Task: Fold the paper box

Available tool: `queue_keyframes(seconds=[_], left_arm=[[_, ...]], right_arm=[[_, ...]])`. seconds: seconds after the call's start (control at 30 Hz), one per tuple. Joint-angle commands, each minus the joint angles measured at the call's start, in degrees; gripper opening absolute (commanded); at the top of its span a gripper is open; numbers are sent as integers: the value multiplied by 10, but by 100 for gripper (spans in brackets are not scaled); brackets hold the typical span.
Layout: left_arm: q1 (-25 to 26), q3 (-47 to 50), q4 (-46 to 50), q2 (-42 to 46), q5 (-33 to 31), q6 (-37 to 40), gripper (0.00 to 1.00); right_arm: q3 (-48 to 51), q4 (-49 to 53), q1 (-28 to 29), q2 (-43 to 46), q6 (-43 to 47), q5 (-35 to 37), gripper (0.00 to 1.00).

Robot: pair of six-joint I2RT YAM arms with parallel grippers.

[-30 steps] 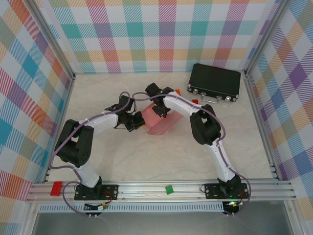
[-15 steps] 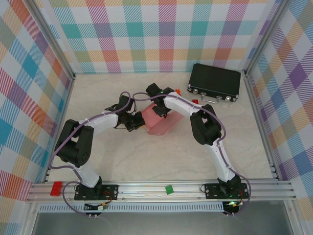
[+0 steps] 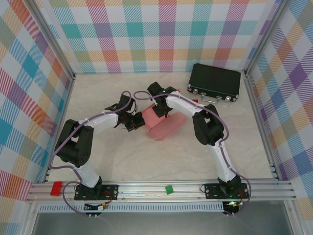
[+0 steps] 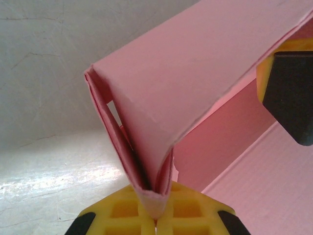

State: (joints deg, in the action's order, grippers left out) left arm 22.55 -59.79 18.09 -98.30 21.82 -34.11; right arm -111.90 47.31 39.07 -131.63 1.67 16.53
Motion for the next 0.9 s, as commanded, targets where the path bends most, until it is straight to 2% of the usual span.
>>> queue_keyframes(seconds=[0.0, 0.3, 0.63, 0.87], left_arm=[[11, -3, 24, 3, -16, 19, 2], [11, -7, 31, 1, -21, 22, 2], [11, -10, 32, -2, -17, 23, 2], [11, -13, 34, -4, -11, 20, 2]], right_arm=[[11, -8, 3, 35, -14, -19, 47], [38, -20, -8, 62, -13, -32, 49], [75, -46, -24, 101, -37, -57, 63], [49, -33, -43, 100, -60, -65, 66]])
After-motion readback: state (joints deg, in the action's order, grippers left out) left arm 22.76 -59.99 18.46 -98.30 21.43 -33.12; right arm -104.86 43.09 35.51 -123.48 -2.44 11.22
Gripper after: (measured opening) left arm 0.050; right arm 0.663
